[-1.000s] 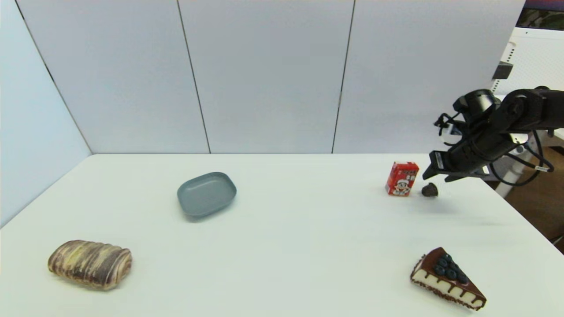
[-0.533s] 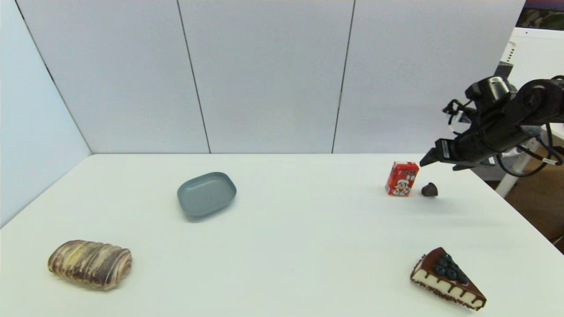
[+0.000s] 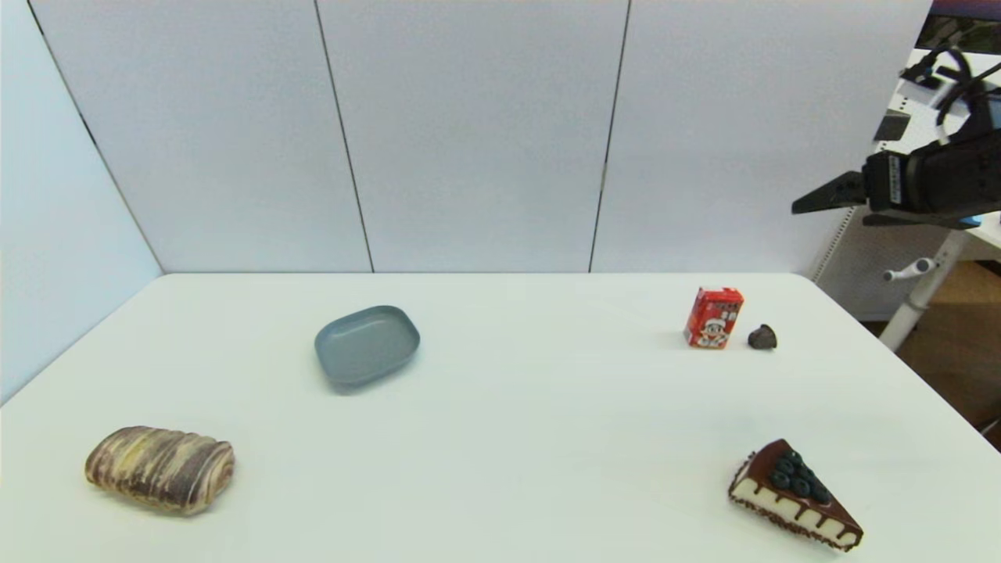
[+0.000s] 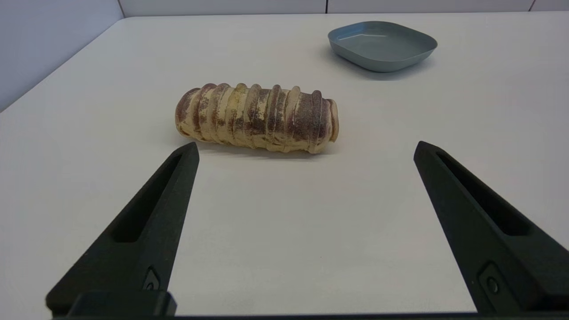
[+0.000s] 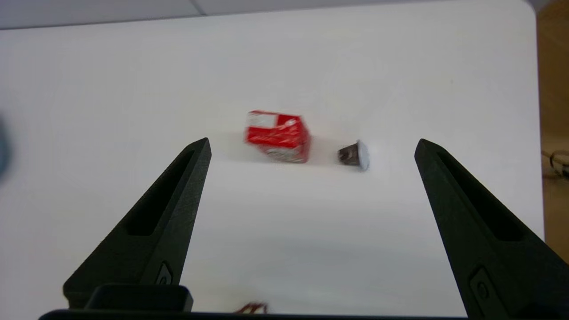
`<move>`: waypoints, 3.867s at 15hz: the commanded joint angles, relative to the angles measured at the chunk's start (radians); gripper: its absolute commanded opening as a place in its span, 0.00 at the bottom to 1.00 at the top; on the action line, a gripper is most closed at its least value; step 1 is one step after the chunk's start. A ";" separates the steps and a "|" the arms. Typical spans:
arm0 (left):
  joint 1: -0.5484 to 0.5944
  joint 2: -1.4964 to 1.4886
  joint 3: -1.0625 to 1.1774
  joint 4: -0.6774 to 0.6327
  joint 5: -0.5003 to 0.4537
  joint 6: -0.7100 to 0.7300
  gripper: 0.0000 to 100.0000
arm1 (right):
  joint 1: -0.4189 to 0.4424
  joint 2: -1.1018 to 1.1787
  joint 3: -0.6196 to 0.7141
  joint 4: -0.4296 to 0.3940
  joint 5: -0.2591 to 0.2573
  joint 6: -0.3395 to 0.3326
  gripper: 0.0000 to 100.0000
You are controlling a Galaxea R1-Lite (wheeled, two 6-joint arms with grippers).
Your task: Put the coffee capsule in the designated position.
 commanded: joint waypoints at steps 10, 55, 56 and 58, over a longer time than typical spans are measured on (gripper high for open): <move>0.000 0.001 0.000 0.000 0.000 0.000 1.00 | 0.239 -1.162 1.055 -0.185 -0.035 -0.125 1.00; 0.000 0.000 0.000 0.000 0.000 -0.001 1.00 | 0.083 -1.708 1.716 -0.675 -0.184 -0.138 1.00; 0.000 0.001 0.000 -0.001 0.000 -0.001 1.00 | 0.083 -1.708 1.716 -0.675 -0.184 -0.135 1.00; 0.000 0.001 0.000 -0.001 0.000 -0.001 1.00 | 0.083 -1.708 1.713 -0.667 -0.185 -0.135 1.00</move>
